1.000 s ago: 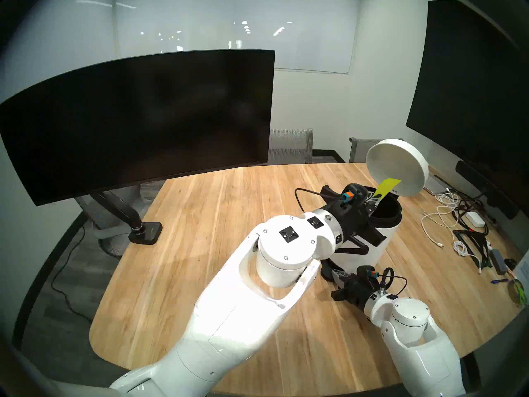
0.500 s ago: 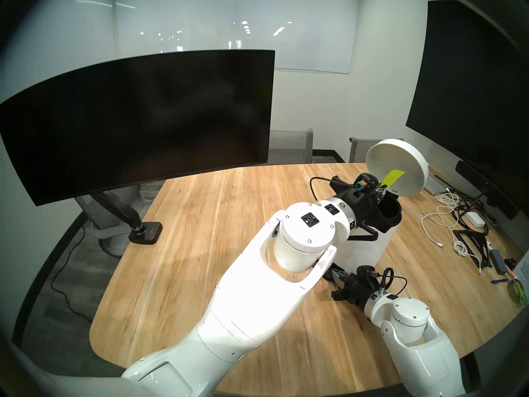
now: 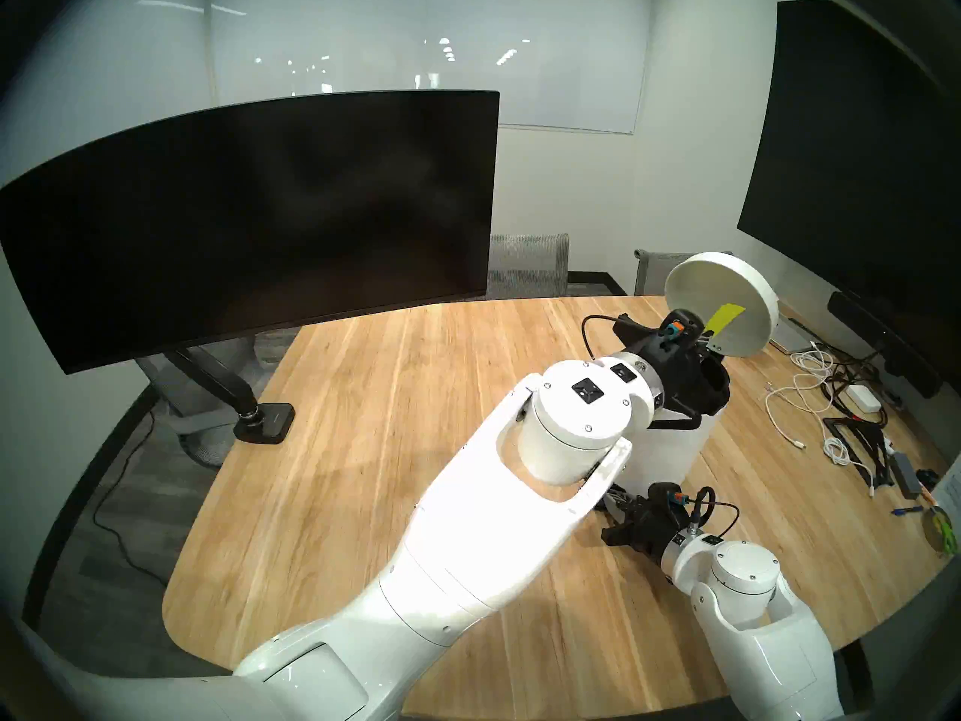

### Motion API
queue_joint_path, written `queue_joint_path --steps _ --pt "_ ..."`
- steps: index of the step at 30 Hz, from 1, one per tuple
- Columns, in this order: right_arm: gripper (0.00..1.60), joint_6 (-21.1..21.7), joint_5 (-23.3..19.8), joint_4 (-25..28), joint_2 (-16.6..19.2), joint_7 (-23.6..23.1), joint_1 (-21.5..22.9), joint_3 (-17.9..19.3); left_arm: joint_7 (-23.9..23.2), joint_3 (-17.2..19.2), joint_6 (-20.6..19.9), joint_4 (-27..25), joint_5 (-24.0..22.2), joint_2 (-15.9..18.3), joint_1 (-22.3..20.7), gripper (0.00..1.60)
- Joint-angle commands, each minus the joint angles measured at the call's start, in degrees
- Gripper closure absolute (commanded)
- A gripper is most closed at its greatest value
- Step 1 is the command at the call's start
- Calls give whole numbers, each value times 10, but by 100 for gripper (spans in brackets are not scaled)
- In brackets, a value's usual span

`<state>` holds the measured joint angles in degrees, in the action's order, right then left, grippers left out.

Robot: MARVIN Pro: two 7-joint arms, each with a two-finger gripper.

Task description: Peel the sticky note off the monitor, open the trash can lid and drop the sticker into the trash can

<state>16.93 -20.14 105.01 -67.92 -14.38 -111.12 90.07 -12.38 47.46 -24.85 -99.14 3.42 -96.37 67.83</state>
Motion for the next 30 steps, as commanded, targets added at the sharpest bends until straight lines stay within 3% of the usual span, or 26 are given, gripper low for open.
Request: queue_joint_path --steps 1,3,4,5,6,9,10,11,18,30 --pt "160 10 1 -14 -1 5 0 1 -1 1 5 -3 -2 -7 -7 160" --pt "160 10 1 -14 -1 5 1 1 3 -1 1 -5 1 -5 -5 160" --pt "160 8 2 -16 -2 5 1 1 3 -1 1 -6 1 -3 -4 115" --pt "160 8 2 -16 -2 5 1 1 3 -1 1 -6 1 -3 -4 115" --pt "160 7 2 -18 -2 4 1 0 2 -1 2 -6 0 0 -3 88" --pt "160 9 2 -14 -2 4 -1 1 5 -1 2 -4 2 2 -3 74" --pt "160 12 2 -10 -2 5 -3 1 6 0 3 -2 2 3 -4 26" --pt "160 12 2 -9 -2 5 -4 2 7 -1 3 -2 3 3 -4 12" --pt "160 6 3 -18 -3 1 0 1 6 0 5 5 0 3 -6 5" --pt "160 5 4 -18 -3 -3 -1 3 -16 2 -26 0 -25 11 13 1"
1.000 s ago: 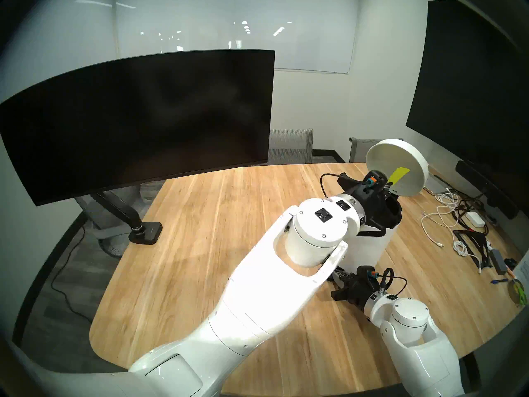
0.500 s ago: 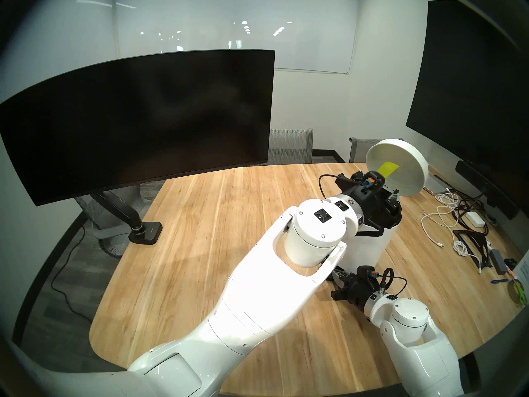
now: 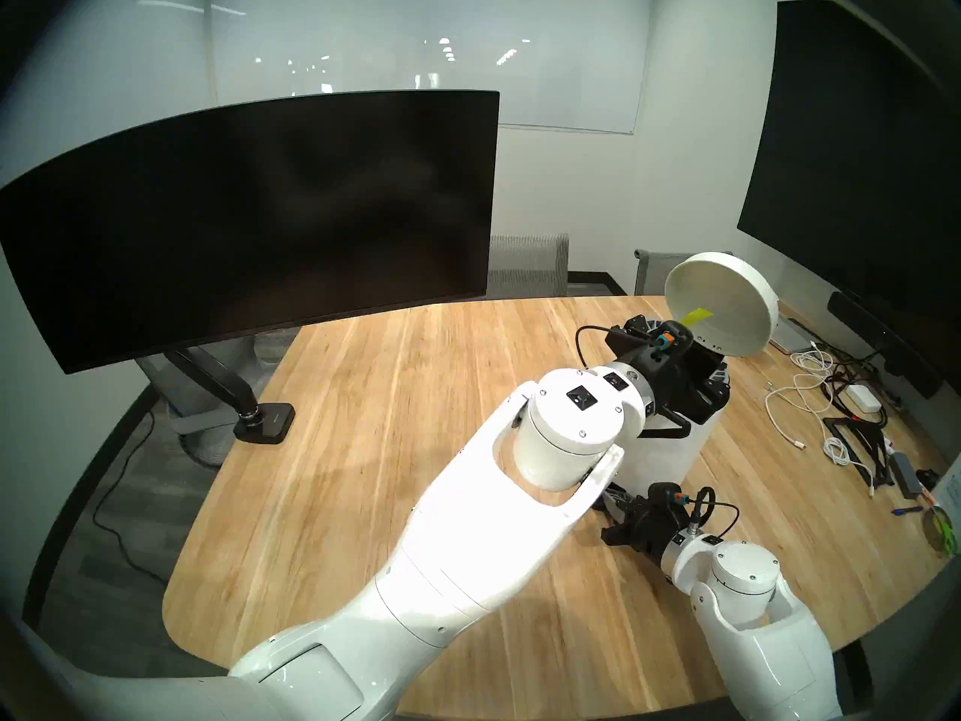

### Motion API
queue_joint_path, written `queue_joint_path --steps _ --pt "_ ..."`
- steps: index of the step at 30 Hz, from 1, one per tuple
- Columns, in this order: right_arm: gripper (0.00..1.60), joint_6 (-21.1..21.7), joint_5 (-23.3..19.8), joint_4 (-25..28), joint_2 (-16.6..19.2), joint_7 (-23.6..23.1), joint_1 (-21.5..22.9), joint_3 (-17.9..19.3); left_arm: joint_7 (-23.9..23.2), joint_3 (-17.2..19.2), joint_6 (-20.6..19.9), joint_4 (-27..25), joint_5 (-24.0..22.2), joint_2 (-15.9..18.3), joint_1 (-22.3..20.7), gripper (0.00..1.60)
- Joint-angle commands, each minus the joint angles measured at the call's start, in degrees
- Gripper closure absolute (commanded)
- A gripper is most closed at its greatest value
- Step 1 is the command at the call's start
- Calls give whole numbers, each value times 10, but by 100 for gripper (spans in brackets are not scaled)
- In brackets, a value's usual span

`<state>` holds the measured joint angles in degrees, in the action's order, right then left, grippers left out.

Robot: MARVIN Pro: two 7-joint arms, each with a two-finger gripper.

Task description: Peel the sticky note off the monitor, open the trash can lid and drop the sticker into the trash can

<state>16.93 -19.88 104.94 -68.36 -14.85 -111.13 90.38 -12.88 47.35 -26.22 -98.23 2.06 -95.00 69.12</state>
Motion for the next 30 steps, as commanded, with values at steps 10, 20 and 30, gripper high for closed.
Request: queue_joint_path --steps 10,20,30 --pt "160 5 5 -19 -3 0 5 -9 -15 2 -19 -13 -11 0 5 0" --pt "160 2 8 -18 -5 2 3 -9 -19 33 -26 -48 -32 -21 -16 0" --pt "160 2 16 -20 -8 1 9 -17 -39 82 -26 -145 -74 12 24 0"
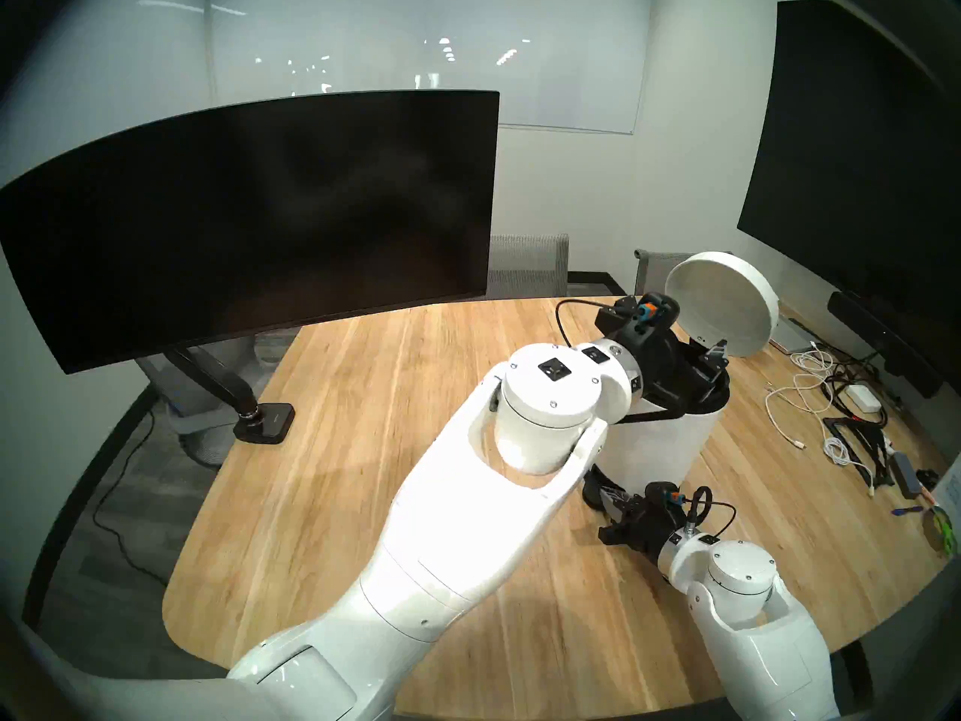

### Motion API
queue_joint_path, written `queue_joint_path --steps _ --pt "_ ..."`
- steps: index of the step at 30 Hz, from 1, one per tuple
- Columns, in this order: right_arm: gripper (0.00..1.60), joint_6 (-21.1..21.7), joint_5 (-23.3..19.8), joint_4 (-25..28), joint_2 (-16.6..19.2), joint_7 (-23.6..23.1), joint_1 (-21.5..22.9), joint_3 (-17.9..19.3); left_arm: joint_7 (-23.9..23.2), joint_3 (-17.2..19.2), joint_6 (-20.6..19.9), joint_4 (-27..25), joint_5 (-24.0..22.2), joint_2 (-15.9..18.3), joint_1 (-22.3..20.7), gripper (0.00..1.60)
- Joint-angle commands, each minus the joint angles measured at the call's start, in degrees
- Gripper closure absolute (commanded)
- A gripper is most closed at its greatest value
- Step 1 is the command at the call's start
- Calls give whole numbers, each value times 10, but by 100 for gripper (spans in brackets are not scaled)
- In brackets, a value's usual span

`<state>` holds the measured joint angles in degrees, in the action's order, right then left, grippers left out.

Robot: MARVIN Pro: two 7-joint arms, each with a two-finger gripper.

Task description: Peel the sticky note off the monitor, open the trash can lid and drop the sticker into the trash can

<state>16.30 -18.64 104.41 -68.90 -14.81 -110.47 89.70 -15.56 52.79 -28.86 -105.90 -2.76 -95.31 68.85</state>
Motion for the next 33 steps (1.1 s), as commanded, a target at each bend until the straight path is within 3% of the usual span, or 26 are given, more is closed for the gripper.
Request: queue_joint_path --steps 1,8,17,28,33 --pt "160 8 4 -17 -3 1 4 -11 -14 33 5 -68 -29 18 30 0" --pt "160 7 7 -17 -6 2 10 -15 4 90 39 -124 -26 62 79 0" --pt "160 7 15 -32 -10 5 18 -23 1 155 71 -195 -54 92 141 0" --pt "160 12 21 -22 -12 7 17 -29 -3 195 65 -274 -91 151 224 0" --pt "160 12 24 -17 -14 10 10 -30 2 233 71 -319 -113 176 271 0"
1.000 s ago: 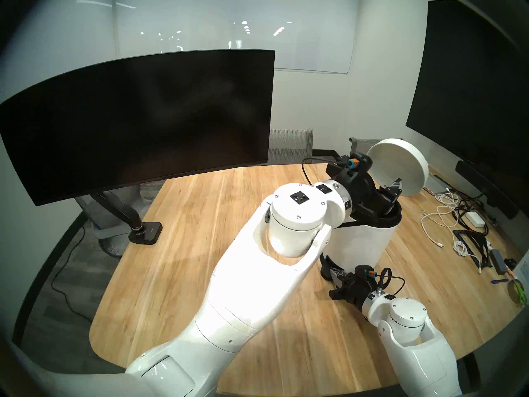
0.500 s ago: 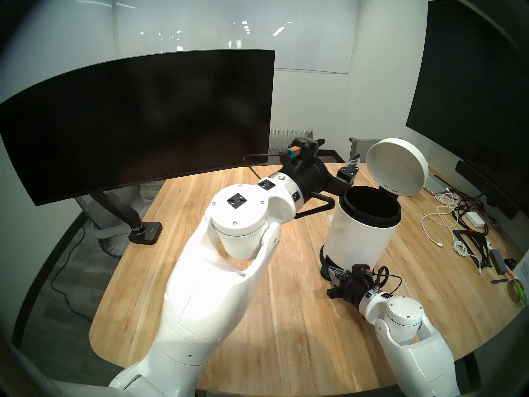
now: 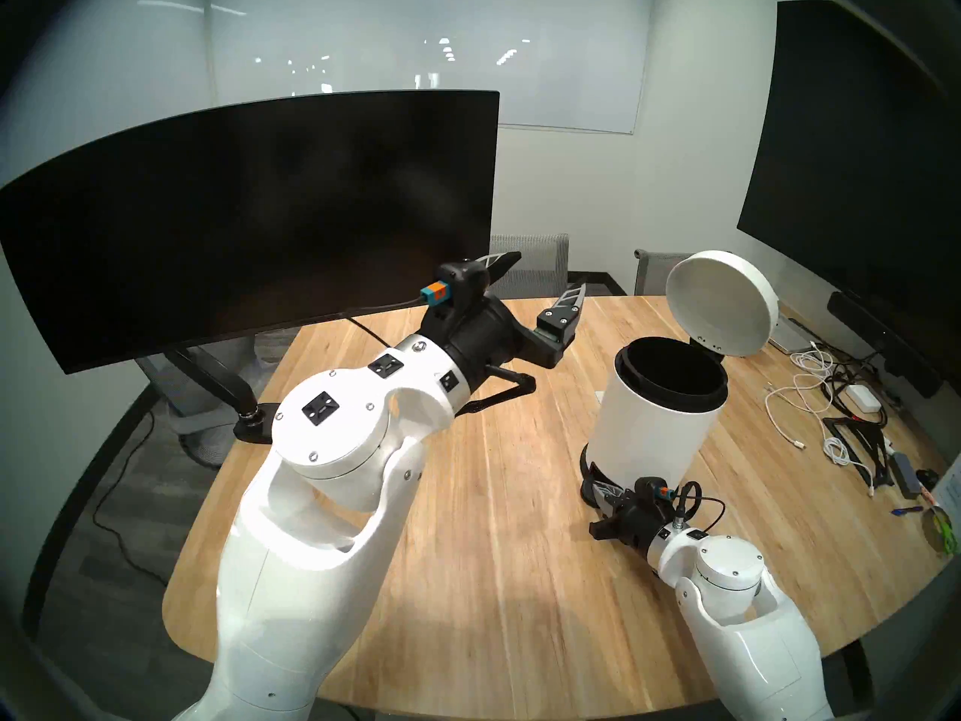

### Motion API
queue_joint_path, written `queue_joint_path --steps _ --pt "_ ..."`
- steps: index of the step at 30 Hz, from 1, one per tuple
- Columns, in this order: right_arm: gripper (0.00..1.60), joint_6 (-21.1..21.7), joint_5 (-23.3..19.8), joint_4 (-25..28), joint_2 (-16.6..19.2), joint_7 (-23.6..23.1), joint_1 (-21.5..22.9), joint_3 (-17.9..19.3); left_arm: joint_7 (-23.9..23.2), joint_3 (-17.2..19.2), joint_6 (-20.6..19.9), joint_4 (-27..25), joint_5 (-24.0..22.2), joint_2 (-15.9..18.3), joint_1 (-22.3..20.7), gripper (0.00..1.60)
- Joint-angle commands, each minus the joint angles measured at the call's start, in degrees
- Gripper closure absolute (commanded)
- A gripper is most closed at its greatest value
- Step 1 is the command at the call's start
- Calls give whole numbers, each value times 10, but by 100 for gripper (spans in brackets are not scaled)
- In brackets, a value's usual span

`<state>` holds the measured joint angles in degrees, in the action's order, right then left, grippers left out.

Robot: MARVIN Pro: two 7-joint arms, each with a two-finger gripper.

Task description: Peel the sticky note off the monitor, open the trash can lid and drop the sticker into the trash can

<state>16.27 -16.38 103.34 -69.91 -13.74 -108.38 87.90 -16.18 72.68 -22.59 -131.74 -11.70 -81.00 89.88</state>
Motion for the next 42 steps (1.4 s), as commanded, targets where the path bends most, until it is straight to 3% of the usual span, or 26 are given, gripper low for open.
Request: queue_joint_path --steps 1,6,14,29,31,32,42 --pt "160 11 2 -6 -4 0 -12 -13 6 42 11 -70 -27 34 74 0" --pt "160 5 2 17 -7 1 -28 -15 9 66 24 -83 -37 43 95 0" --pt "160 -15 7 114 -10 8 -90 -11 11 109 49 -83 -51 43 159 0" --pt "160 -53 12 219 -19 9 -167 -15 11 116 74 -83 -53 44 184 0" --pt "160 -82 11 214 -22 -6 -164 -28 10 117 88 -83 -43 49 192 0" --pt "160 -85 15 239 -21 -1 -181 -29 9 117 98 -83 -38 51 197 0" --pt "160 -151 61 304 -23 6 -205 -53 26 131 189 -70 31 53 237 0"
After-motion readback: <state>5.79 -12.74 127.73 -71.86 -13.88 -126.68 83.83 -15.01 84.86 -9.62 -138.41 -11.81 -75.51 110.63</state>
